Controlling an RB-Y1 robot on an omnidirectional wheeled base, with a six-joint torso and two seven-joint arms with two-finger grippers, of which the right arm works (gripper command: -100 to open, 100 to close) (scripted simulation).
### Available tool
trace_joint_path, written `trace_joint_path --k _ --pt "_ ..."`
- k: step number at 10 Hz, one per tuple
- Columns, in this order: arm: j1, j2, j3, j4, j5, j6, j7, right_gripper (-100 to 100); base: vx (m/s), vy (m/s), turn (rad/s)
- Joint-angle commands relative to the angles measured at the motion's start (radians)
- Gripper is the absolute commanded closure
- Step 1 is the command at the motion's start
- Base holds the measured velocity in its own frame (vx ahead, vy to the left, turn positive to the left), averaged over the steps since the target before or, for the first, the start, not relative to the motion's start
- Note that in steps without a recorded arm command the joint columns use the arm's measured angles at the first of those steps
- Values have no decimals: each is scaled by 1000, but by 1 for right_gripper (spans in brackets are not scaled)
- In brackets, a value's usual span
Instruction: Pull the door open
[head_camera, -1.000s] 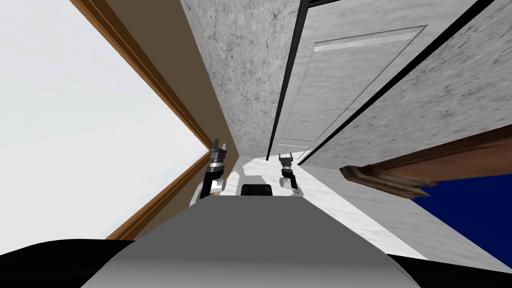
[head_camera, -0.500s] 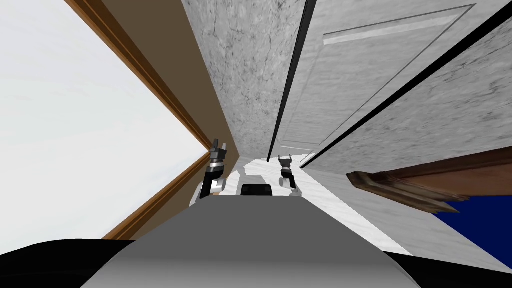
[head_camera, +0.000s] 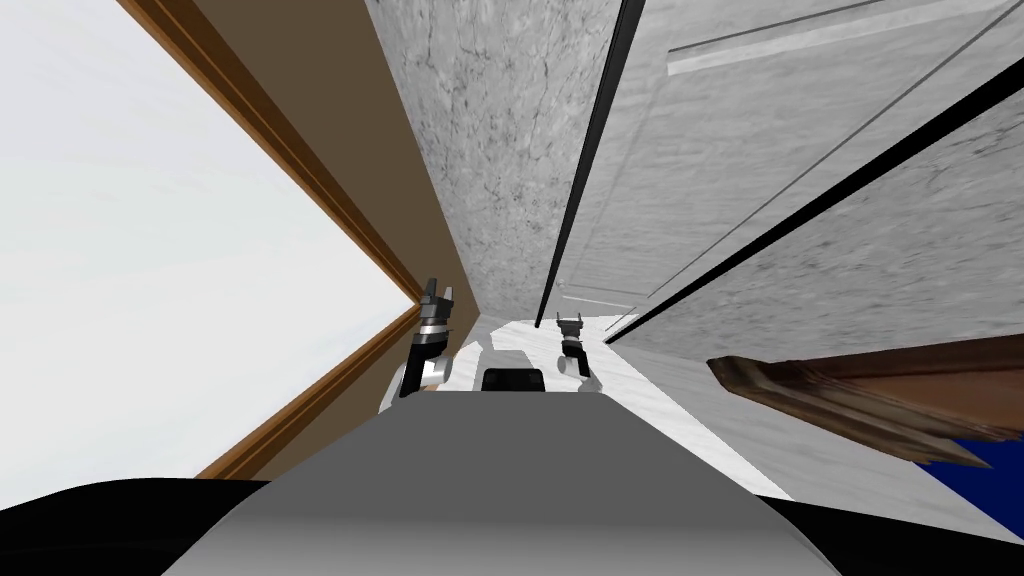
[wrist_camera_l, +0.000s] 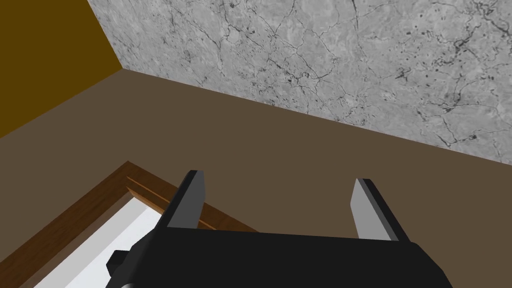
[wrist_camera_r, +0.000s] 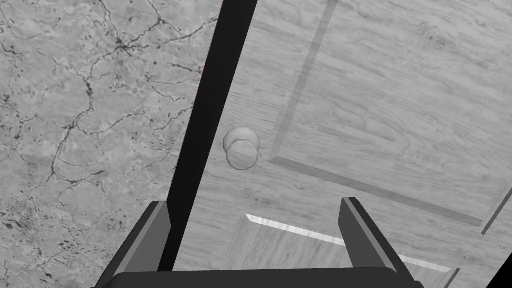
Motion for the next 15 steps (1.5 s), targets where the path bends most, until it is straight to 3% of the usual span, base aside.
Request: trace_joint_path --k 1,15 --pt "-14 -5 4 41 -17 -11 -42 -100 89 -46 59" --pt "-114 -30 30 326 -128 -89 -309 -100 88 -47 59"
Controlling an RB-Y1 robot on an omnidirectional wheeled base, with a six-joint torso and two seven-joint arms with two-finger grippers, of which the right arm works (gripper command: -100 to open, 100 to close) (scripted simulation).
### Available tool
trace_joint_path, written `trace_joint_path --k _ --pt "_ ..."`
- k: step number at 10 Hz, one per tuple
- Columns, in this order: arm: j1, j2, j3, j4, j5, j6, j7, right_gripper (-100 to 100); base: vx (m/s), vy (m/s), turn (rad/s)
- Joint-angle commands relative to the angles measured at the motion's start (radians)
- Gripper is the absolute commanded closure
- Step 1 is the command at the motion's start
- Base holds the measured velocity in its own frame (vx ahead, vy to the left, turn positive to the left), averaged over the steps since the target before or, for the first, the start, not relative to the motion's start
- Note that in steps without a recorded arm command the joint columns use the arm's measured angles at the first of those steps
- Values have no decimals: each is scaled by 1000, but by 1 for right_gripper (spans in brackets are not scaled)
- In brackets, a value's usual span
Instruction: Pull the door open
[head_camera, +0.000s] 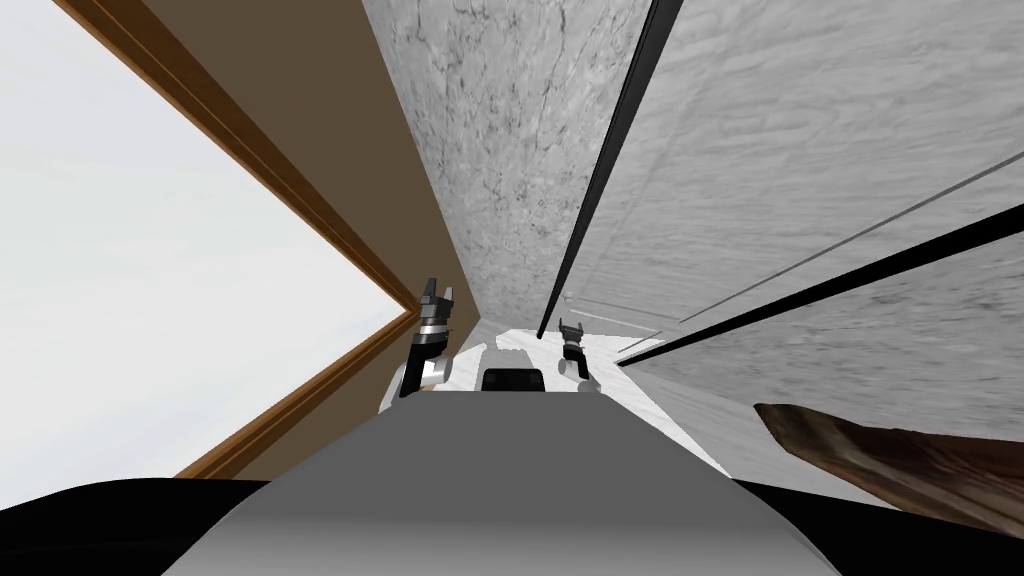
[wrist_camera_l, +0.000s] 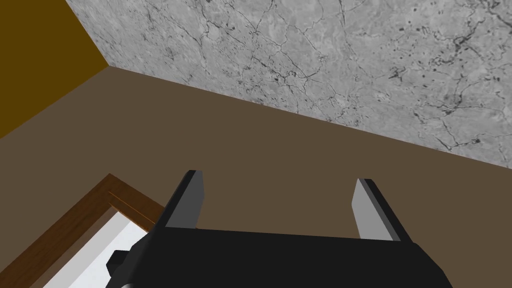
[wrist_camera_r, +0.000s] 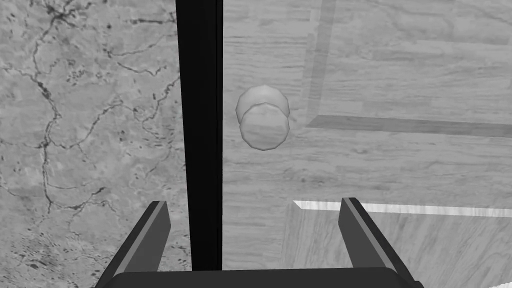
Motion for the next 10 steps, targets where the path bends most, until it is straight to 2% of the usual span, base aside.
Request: trace_joint_path --k 1,4,5,6,10 --pt "-11 -4 3 34 -12 -11 -34 -100 113 -83 48" --pt "-26 -8 7 77 -29 -23 -74 -100 100 -68 43" --pt "-20 -8 5 60 -27 -14 -63 -100 32 -17 6" --pt "-12 -30 0 70 -33 -20 -89 -100 153 6 109" --pt "12 -93 -15 95 -49 -34 -156 -100 197 -6 111"
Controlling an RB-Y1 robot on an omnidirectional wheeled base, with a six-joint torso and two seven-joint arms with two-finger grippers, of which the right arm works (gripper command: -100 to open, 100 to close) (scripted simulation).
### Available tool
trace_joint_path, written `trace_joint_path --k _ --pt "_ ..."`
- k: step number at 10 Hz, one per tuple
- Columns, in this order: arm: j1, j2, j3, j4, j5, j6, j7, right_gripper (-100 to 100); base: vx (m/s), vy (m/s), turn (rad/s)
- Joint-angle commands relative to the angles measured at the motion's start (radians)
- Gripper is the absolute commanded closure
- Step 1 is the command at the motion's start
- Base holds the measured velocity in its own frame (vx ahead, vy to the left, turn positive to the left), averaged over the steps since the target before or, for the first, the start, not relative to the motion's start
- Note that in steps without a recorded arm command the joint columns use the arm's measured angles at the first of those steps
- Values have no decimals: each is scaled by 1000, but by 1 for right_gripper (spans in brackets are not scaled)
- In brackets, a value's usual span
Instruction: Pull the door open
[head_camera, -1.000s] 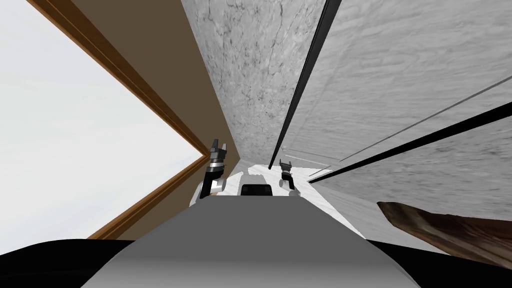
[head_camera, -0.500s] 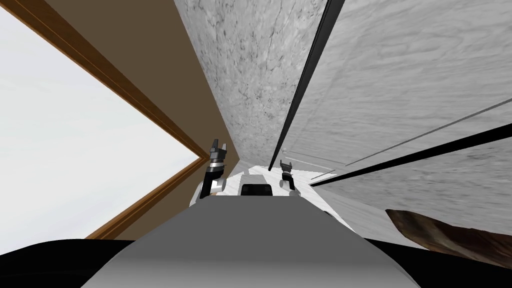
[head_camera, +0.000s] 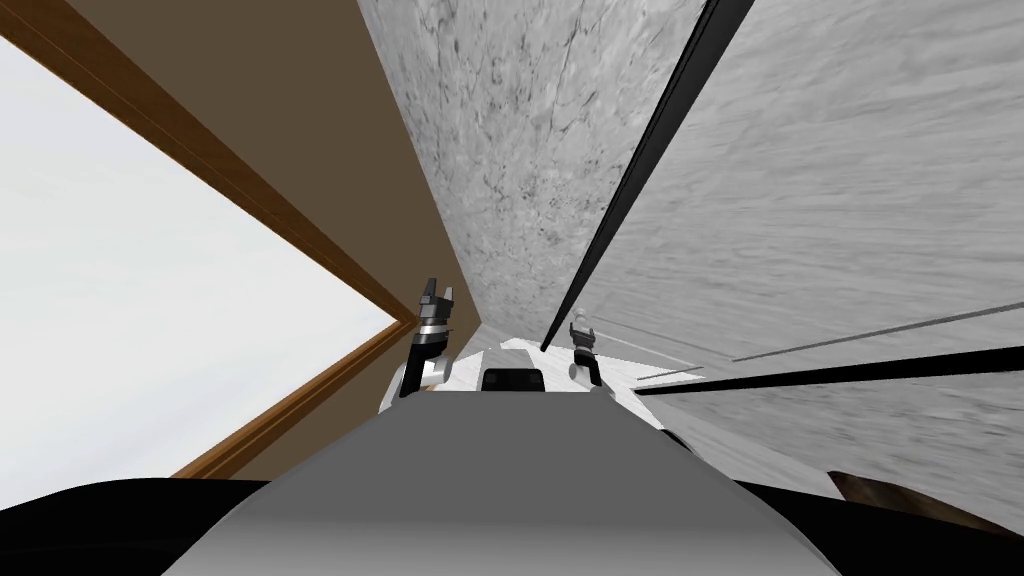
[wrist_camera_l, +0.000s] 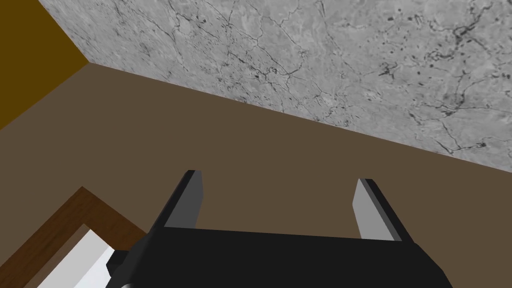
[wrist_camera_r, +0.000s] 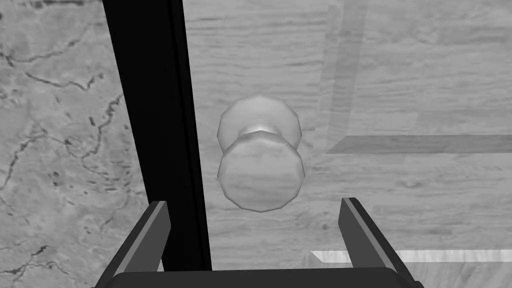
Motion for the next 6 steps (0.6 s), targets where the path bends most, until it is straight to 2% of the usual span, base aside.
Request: trace_joint_path --k 1,3,4,5,6 --pt "9 -27 -5 17 -6 -10 -34 -100 208 -5 104" --pt "19 -54 -11 28 -12 -16 -63 -100 193 -25 92" --pt "11 -43 -7 38 -8 -22 -55 -100 86 -24 18" --pt "11 -43 -7 38 -8 -22 -55 100 -11 -2 -37" --pt "11 -43 -7 38 -8 -22 -55 100 -33 0 -3"
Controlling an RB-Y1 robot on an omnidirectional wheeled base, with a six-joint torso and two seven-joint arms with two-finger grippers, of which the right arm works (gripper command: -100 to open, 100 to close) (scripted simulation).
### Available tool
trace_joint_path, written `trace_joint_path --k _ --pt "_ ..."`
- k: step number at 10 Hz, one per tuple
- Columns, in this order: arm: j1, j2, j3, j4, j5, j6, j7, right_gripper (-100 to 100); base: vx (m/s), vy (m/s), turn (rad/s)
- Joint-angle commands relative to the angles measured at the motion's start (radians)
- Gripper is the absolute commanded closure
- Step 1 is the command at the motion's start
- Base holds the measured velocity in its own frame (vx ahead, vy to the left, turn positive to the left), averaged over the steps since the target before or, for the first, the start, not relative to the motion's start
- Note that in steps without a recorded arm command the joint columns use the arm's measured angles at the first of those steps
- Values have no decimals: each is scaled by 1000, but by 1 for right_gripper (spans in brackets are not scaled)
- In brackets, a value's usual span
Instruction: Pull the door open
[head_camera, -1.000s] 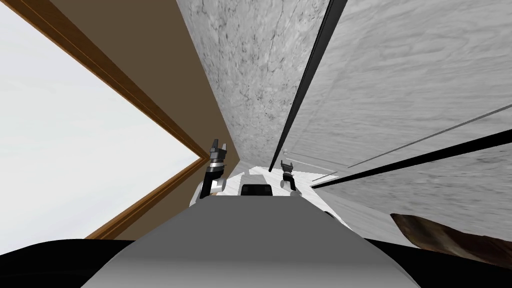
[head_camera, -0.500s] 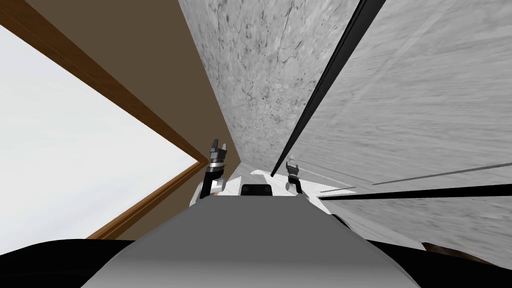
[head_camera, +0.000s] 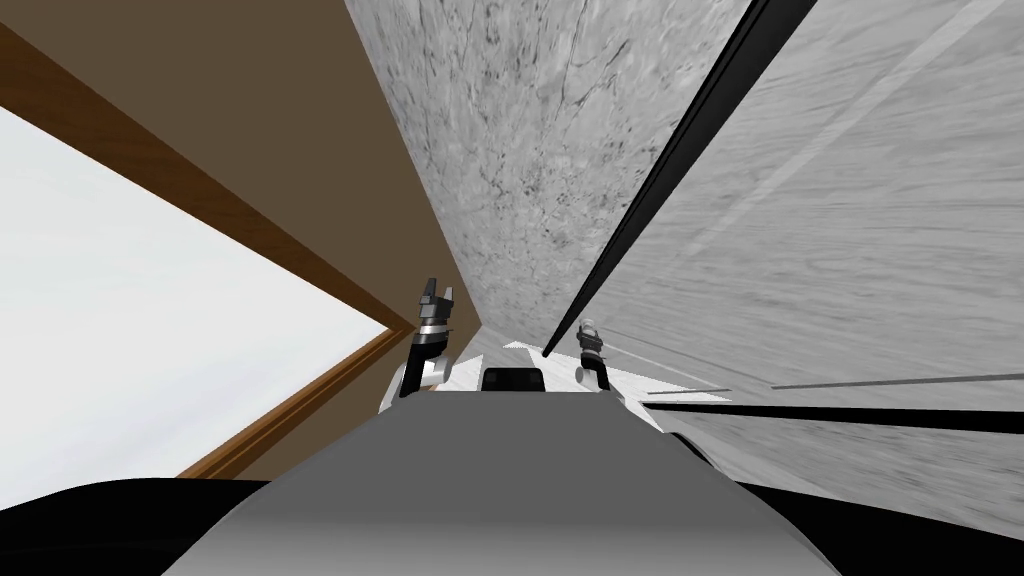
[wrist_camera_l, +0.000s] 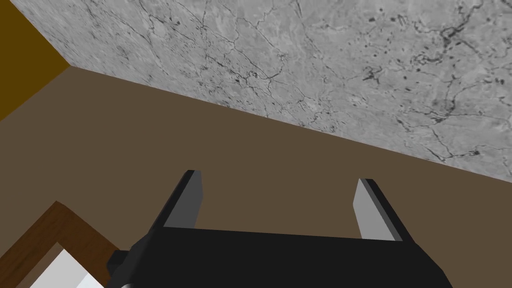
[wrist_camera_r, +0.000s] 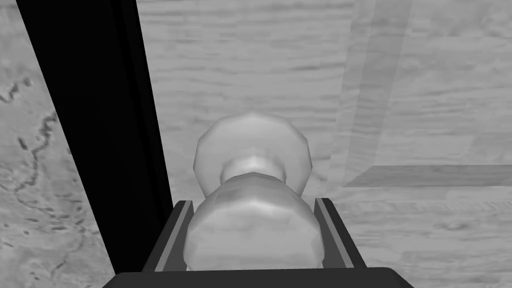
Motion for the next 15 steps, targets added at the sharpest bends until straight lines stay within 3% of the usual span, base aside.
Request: trace_joint_path --k 1,4,14,15 --pt "1 4 3 0 1 1 0 100 -28 4 17" --pt "1 4 3 0 1 1 0 100 -9 3 0" --pt "48 -64 126 -48 56 -22 -108 100 -192 -18 77" --pt "46 -59 119 -44 52 -18 -99 100 -96 2 18"
